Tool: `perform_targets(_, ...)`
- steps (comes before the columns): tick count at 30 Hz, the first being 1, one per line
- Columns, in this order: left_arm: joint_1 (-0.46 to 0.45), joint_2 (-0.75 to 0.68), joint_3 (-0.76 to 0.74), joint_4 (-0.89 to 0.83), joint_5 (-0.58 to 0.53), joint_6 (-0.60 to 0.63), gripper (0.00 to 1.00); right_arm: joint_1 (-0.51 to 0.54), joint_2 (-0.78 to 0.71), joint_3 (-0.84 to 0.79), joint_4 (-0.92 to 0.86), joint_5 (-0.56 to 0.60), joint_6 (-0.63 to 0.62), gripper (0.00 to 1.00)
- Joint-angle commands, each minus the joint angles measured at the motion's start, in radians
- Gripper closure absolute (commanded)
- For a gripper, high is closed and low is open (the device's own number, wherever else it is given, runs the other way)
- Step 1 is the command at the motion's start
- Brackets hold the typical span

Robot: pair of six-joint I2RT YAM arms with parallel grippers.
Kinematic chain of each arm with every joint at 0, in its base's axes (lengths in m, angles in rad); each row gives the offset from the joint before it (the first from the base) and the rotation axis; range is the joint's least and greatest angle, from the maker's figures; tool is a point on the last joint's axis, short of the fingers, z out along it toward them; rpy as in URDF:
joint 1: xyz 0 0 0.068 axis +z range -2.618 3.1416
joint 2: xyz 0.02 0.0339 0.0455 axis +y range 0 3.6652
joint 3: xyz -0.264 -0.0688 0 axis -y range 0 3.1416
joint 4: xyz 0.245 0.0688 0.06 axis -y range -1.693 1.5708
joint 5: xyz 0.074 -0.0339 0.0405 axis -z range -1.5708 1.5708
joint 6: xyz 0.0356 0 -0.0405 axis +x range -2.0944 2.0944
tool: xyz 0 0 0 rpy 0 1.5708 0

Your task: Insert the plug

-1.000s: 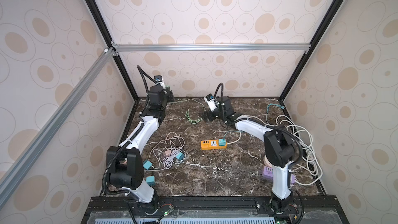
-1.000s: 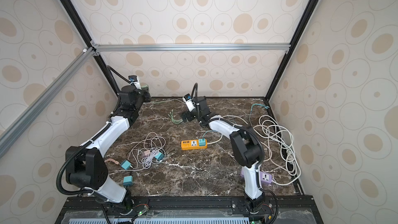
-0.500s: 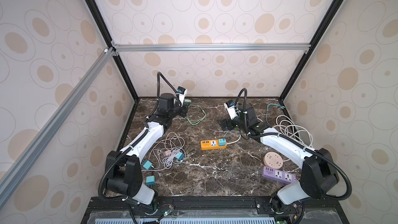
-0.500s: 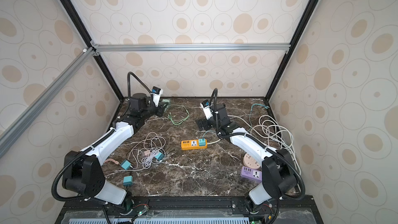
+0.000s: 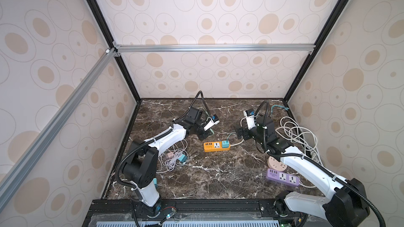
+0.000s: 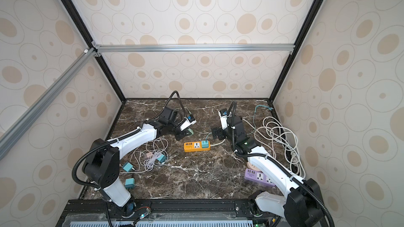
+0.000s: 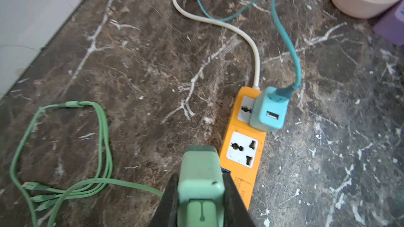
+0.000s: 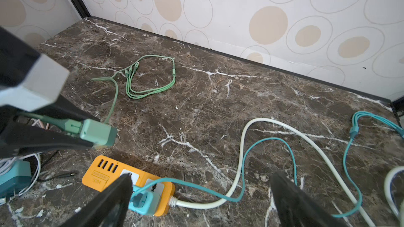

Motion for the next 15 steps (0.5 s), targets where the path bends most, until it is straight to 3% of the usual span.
perform_targets(1, -0.034, -0.018, 0.034, -0.066, 0.081, 0.131, 1.00, -0.006, -0.028, -0.008, -0.022, 0.038, 0.045, 0.01)
perform_targets(6, -0.075, -0.038, 0.018, -0.080, 0.081, 0.201, 1.00, -0.006, -0.054, -0.012, -0.085, 0.013, 0.032, 0.00)
perform_targets(9, -0.101, -0.034, 0.022, -0.083, -0.001, 0.195, 1.00, -0.008, -0.075, -0.026, -0.103, 0.045, 0.050, 0.01)
perform_targets(15, -0.157, -0.009, 0.060, -0.154, -0.037, 0.226, 1.00, -0.008, -0.110, -0.073, -0.082, 0.046, 0.103, 0.00)
